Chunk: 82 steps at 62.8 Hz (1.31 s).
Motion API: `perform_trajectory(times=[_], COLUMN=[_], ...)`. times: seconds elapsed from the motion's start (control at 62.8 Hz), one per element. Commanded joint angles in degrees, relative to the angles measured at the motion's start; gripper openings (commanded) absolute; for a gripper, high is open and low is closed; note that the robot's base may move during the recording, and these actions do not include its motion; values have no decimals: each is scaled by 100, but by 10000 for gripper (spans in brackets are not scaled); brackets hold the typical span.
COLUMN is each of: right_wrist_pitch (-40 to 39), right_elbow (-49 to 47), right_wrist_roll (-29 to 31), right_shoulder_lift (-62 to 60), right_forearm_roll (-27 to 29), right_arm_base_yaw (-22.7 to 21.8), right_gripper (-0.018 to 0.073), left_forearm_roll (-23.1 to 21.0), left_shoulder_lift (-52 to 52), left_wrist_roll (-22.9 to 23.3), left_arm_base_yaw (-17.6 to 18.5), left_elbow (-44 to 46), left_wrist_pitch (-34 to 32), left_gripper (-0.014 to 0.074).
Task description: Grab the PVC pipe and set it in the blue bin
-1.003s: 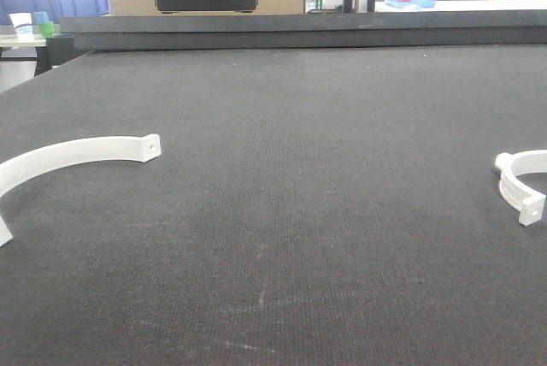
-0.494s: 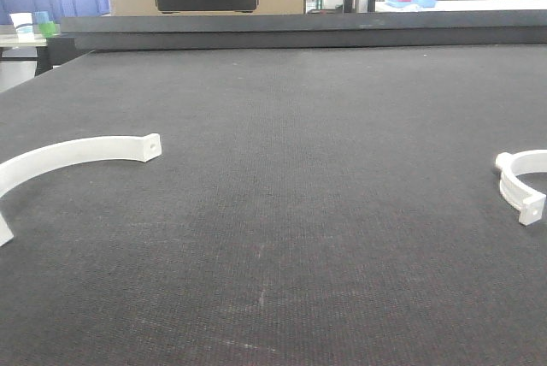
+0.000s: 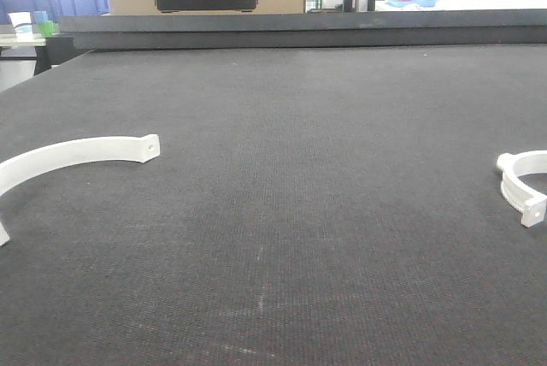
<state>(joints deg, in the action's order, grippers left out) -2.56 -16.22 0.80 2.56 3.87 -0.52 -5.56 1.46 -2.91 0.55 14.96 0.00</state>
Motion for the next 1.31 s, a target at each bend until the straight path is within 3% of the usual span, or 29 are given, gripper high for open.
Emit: perform_trajectory(times=[0.0, 0.239, 0.43, 0.685, 0.876, 1.067, 1.29], right_wrist_pitch=[300, 1600, 2411, 3715, 3644, 3368, 3264], right_elbow=[-557, -1857, -2213, -2203, -2203, -2203, -2203], right_wrist_roll=[27, 27, 27, 27, 27, 27, 27], right_shoulder_lift=[318, 1522, 2559, 3852, 4466, 4655, 4876], right_forearm_roll=[-157, -277, -266, -244, -183, 367, 391], right_arm_base_yaw=[-41, -41, -41, -41, -41, -41, -41], right_gripper=[-154, -154, -154, -154, -154, -154, -154], left_forearm_roll=[386, 487, 487, 432, 409, 277, 57], left_shoulder_lift=[323, 1769, 3067, 4190, 4821, 5204, 5489], left_wrist_roll=[-9, -9, -9, -9, -9, -9, -9], left_arm_base_yaw=[-17, -17, -17, -17, -17, -17, -17], left_elbow=[637, 2311, 3518, 3539, 3492, 3492, 3492], left_wrist_pitch=[160, 1711, 3241, 3444, 3454, 3548, 3548], left_gripper=[-111, -111, -111, -111, -111, -111, -111])
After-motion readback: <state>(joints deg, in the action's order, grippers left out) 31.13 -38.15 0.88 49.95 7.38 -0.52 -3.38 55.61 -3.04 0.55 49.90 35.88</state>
